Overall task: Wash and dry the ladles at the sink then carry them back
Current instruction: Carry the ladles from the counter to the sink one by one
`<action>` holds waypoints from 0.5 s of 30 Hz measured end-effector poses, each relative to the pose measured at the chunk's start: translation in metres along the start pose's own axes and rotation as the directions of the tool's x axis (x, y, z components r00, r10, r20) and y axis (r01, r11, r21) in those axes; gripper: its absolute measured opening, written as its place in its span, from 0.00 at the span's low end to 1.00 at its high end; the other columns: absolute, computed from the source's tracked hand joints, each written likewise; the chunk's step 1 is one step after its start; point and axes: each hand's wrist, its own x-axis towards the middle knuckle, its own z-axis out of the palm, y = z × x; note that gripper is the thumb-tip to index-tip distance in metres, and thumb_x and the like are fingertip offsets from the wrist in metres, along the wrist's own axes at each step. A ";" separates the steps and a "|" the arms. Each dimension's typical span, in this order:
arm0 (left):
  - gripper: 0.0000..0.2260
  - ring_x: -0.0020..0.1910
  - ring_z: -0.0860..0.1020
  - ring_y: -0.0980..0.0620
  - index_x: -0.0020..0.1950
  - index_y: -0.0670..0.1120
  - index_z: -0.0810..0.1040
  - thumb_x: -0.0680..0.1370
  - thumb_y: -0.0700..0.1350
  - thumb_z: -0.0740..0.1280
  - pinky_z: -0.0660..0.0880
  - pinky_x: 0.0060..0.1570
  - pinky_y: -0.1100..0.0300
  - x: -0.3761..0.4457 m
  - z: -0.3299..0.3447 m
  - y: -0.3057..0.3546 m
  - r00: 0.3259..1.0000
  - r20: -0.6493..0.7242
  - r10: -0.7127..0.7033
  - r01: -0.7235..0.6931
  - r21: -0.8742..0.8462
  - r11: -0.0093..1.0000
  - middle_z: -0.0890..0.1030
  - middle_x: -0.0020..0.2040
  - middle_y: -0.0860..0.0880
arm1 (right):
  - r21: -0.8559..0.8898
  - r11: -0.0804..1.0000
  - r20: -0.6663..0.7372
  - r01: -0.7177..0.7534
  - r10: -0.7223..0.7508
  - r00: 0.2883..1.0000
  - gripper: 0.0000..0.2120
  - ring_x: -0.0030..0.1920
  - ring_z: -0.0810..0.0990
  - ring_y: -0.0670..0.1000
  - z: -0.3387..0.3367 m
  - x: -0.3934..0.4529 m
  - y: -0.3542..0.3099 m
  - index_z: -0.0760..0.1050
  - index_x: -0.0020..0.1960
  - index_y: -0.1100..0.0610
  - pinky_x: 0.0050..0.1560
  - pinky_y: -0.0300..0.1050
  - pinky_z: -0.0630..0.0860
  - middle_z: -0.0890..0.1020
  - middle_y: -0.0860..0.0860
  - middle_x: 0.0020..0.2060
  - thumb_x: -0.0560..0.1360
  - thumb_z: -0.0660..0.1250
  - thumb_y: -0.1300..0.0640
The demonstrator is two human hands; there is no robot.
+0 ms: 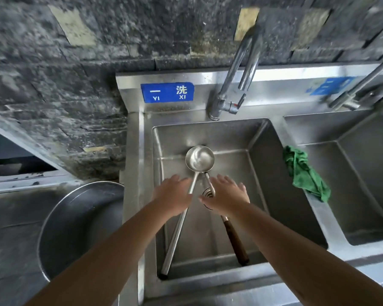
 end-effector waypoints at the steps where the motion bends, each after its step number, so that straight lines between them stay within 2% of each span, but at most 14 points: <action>1: 0.23 0.69 0.68 0.43 0.72 0.54 0.66 0.77 0.56 0.60 0.70 0.64 0.48 -0.012 -0.007 0.000 1.000 -0.020 0.012 -0.011 0.017 1.000 0.68 0.70 0.47 | -0.016 1.000 -0.017 0.005 -0.006 1.000 0.40 0.79 0.51 0.51 -0.008 -0.012 -0.002 0.57 0.76 0.44 0.74 0.64 0.50 0.57 0.47 0.79 0.70 0.56 0.28; 3: 0.26 0.71 0.66 0.44 0.74 0.54 0.63 0.77 0.58 0.59 0.68 0.65 0.49 -0.031 -0.019 0.001 0.997 -0.058 0.047 -0.045 0.040 0.998 0.65 0.73 0.47 | -0.030 0.999 -0.045 0.020 -0.021 0.999 0.41 0.79 0.48 0.51 -0.022 -0.031 -0.007 0.52 0.78 0.43 0.75 0.63 0.48 0.53 0.47 0.79 0.70 0.56 0.27; 7: 0.27 0.71 0.66 0.44 0.74 0.53 0.62 0.76 0.60 0.59 0.68 0.64 0.48 -0.059 -0.041 0.008 0.986 -0.134 0.103 -0.091 0.094 0.991 0.67 0.71 0.47 | -0.049 0.999 -0.071 0.019 -0.023 0.997 0.43 0.79 0.47 0.50 -0.040 -0.063 -0.012 0.50 0.79 0.44 0.76 0.63 0.47 0.51 0.47 0.80 0.70 0.55 0.25; 12: 0.31 0.73 0.63 0.44 0.75 0.54 0.61 0.75 0.65 0.58 0.66 0.67 0.47 -0.094 -0.059 0.025 0.976 -0.180 0.125 -0.100 0.145 0.984 0.65 0.75 0.48 | -0.080 0.996 -0.093 0.049 -0.056 0.994 0.43 0.79 0.48 0.51 -0.056 -0.102 -0.009 0.50 0.79 0.44 0.76 0.64 0.48 0.51 0.47 0.80 0.70 0.53 0.24; 15: 0.36 0.74 0.63 0.45 0.76 0.55 0.58 0.72 0.69 0.53 0.66 0.68 0.46 -0.115 -0.060 0.040 0.971 -0.197 0.136 -0.102 0.174 0.980 0.64 0.75 0.50 | -0.094 0.992 -0.105 0.080 -0.090 0.990 0.41 0.79 0.50 0.50 -0.065 -0.123 -0.003 0.53 0.78 0.44 0.75 0.63 0.51 0.55 0.47 0.79 0.71 0.52 0.24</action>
